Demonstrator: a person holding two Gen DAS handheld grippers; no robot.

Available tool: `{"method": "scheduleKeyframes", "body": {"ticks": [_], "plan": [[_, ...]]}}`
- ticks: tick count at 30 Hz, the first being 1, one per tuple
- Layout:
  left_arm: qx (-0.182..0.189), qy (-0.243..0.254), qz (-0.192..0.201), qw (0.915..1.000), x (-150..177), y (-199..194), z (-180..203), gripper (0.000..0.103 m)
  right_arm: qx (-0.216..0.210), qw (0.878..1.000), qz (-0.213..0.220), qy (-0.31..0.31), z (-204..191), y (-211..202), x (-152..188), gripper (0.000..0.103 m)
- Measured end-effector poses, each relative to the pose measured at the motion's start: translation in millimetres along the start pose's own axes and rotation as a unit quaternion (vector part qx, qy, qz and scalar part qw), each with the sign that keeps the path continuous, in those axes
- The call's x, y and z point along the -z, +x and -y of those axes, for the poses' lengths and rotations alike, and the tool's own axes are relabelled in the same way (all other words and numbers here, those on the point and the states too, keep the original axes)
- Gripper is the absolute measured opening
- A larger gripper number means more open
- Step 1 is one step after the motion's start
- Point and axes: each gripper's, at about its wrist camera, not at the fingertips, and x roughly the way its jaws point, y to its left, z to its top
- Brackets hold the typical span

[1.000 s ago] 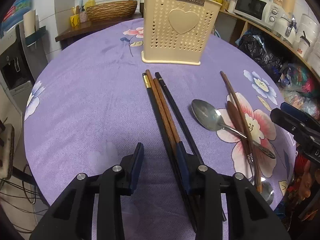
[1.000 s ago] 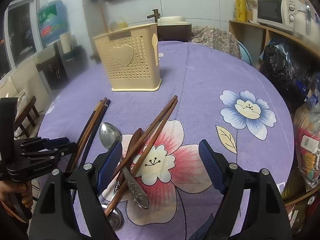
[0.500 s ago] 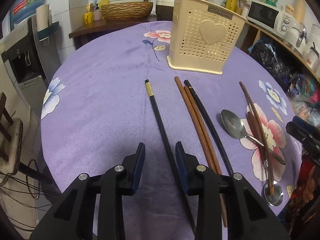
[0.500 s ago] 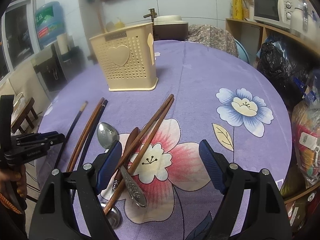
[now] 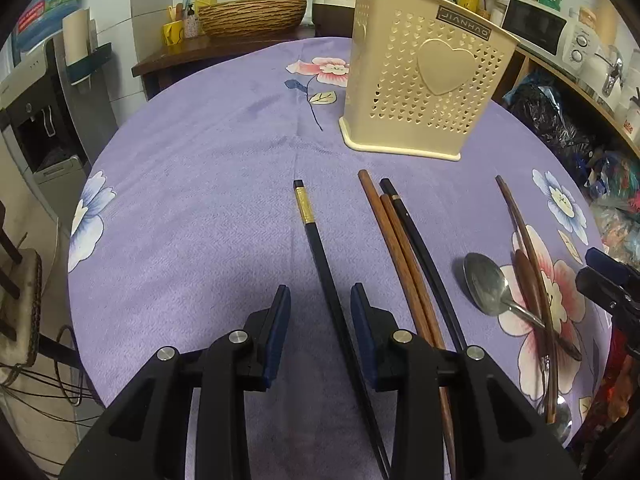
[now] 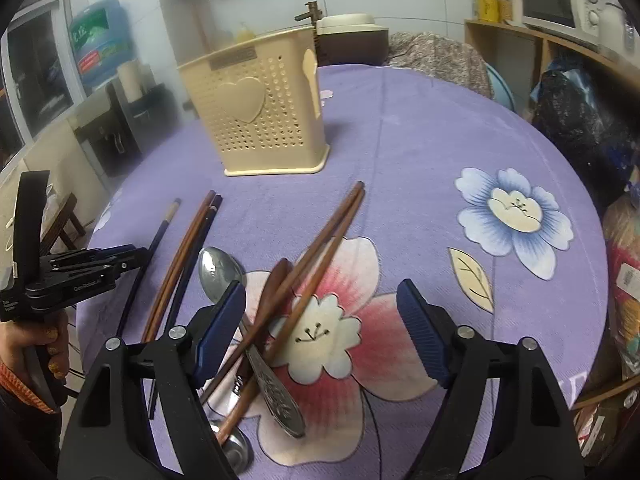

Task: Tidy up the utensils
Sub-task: 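Move both open grippers back over the remaining utensils, then grasp a steel spoon with the right gripper while the left grasps a gold-tipped black chopstick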

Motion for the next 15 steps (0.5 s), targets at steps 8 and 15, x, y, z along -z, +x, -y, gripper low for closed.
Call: {"method": "scheduleKeyframes", "body": {"ticks": [8,15], "plan": [[0.006,-0.003,-0.001,1.0000,-1,2,-2,0.032,-0.100,0.986,-0.032,-0.130,-58,22,-13,0.065],[0.012,-0.012,-0.001,0.9999,2,0,-7,0.032,-0.087,0.974,-0.085,-0.190,-78,57,-17,0.065]]}}
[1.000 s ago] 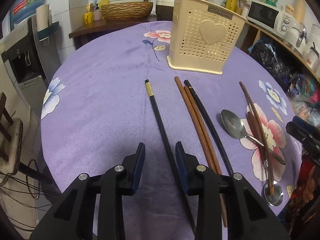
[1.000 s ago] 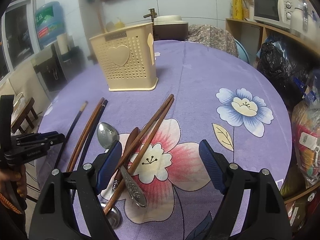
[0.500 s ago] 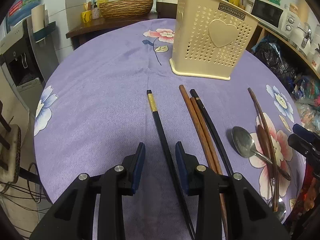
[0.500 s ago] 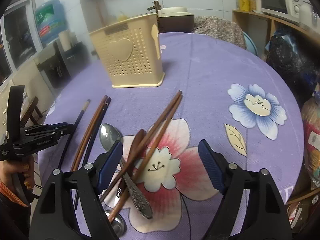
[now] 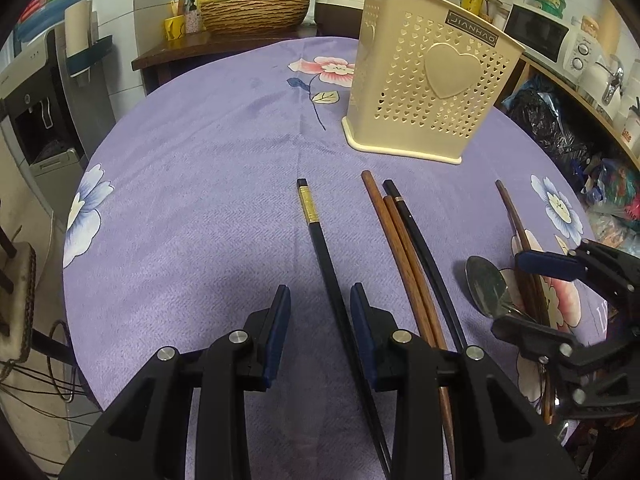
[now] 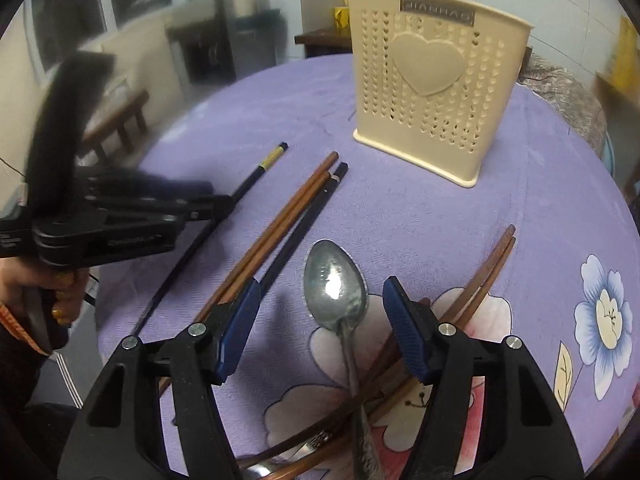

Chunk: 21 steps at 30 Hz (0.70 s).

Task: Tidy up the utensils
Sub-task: 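Grasp a steel spoon with the right gripper while the left grasps a gold-tipped black chopstick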

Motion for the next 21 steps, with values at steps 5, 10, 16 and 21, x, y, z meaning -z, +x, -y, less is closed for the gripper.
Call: {"method": "scheduleKeyframes", "body": {"ticks": [5,10,16,21], "plan": [[0.003,-0.002,0.000,1.0000,0,0,-2,0.032,0.000,1.000,-0.022,-0.011,-1,14,-5,0.056],[0.003,-0.003,0.001,1.0000,0,0,-2,0.032,0.013,0.999,-0.024,-0.021,-7,21,-4,0.041],[0.003,-0.003,0.000,1.0000,0,0,-3,0.032,0.000,1.000,-0.014,-0.002,0,17,-4,0.039],[0.004,-0.004,0.000,1.0000,-1,0,-3,0.032,-0.036,0.997,0.041,0.054,20,-26,-5,0.039]]}}
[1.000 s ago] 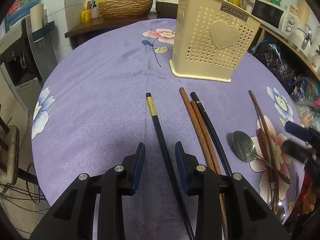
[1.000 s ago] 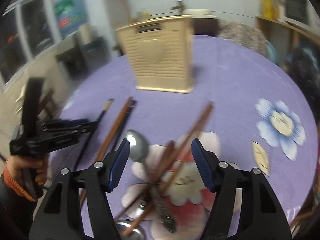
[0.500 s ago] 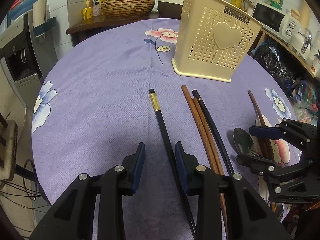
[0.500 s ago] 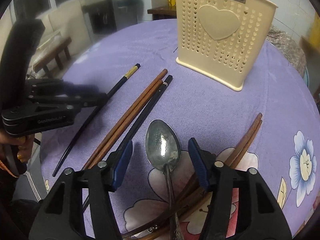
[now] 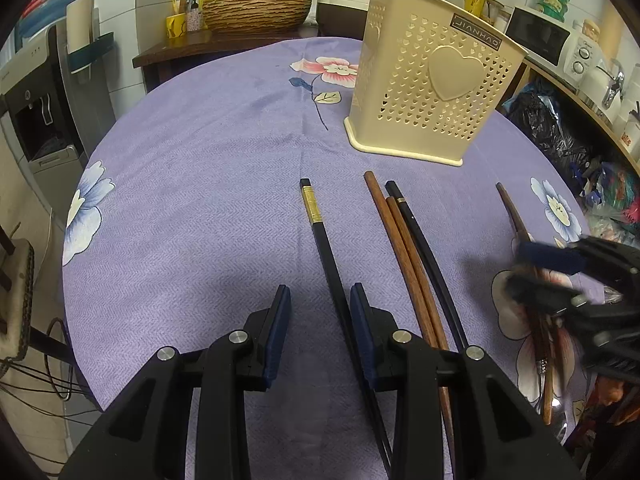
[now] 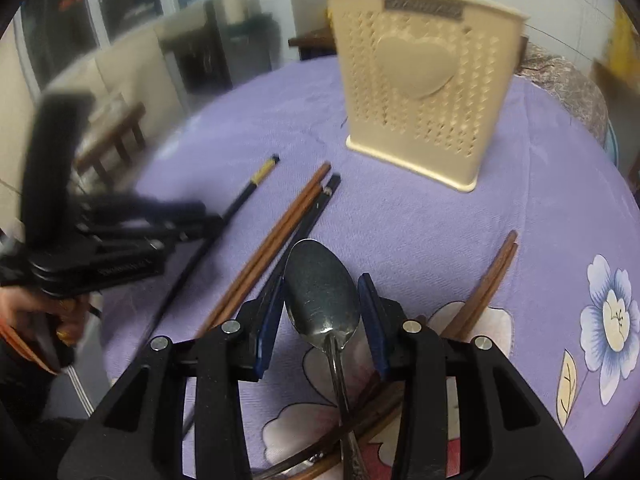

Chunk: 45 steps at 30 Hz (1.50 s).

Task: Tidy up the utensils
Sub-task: 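Grasp a steel spoon with the right gripper while the left grasps a gold-tipped black chopstick, then carry the steel spoon into the holder with the right gripper while the left inserts the black chopstick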

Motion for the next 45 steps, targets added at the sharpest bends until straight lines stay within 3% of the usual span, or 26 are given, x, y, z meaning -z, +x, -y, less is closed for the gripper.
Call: {"method": "scheduleKeyframes", "body": {"ticks": [5,11,21,23,26,34,40,45], "plan": [[0.000,-0.001,0.000,1.0000,-1,1,-1,0.032,-0.024,0.996,0.068,0.045,15,-57,0,0.038],[0.001,-0.003,0.000,1.0000,-2,2,-1,0.032,-0.012,0.991,0.107,0.078,32,-90,10,0.037],[-0.014,0.010,-0.007,0.9998,-23,17,3,0.030,0.004,0.989,0.124,0.082,24,-99,19,0.037],[-0.024,0.018,-0.011,0.9995,-31,23,5,0.019,0.007,0.989,0.125,0.081,23,-99,20,0.037],[-0.028,0.020,-0.016,0.9993,-42,33,9,0.011,0.011,0.988,0.126,0.083,23,-98,20,0.037],[-0.030,0.022,-0.011,0.9993,-50,39,16,0.009,0.016,0.988,0.127,0.082,22,-99,20,0.037],[-0.003,-0.002,0.032,0.9995,-55,6,10,0.008,0.003,0.987,0.137,0.090,24,-105,22,0.037],[0.021,-0.003,0.109,0.9939,-66,-58,9,0.008,-0.010,0.985,0.149,0.090,24,-114,20,0.036]]}}
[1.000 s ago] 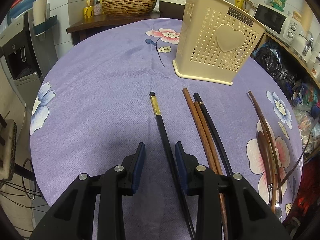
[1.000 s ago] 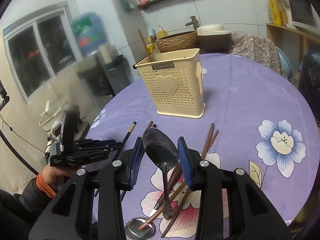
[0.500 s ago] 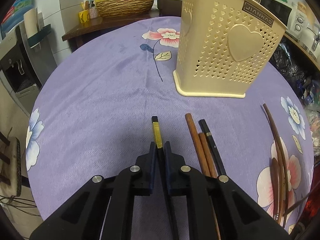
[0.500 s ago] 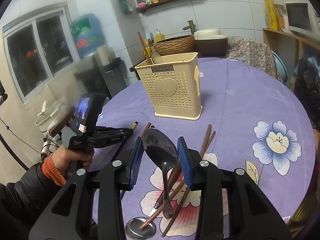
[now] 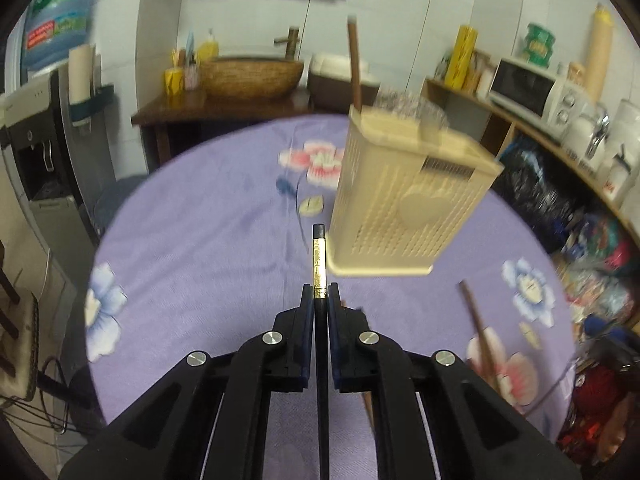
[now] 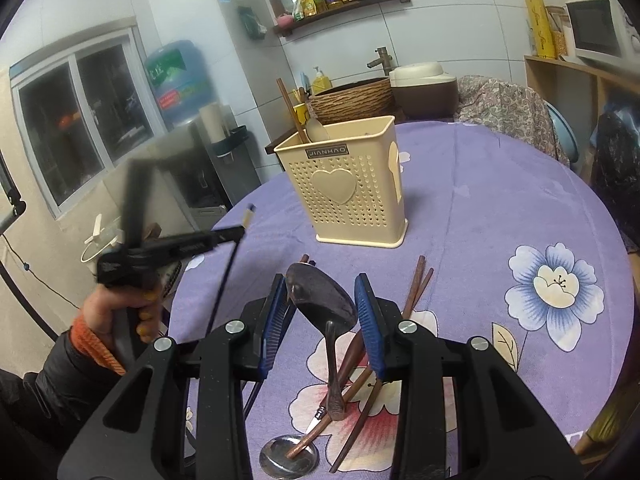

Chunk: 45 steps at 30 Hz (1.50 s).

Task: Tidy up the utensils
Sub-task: 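Carry the steel spoon into the holder with the right gripper while the left inserts the black chopstick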

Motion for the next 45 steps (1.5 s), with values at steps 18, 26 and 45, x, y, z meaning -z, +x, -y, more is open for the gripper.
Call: {"method": "scheduleKeyframes", "body": {"ticks": [18,26,45], "plan": [[0.017,-0.007,0.106,0.9941,-34,-63,-6,0.008,-0.006,0.999,0.016,-0.033,-18,-3,-24,0.033],[0.033,0.014,0.142,0.9892,-77,-93,7,0.008,-0.005,0.998,0.033,-0.053,-20,-2,-76,0.033],[0.021,-0.013,0.167,0.9856,-160,-24,40,0.008,0.094,0.990,0.082,-0.072,-3,76,-179,0.033]]}}
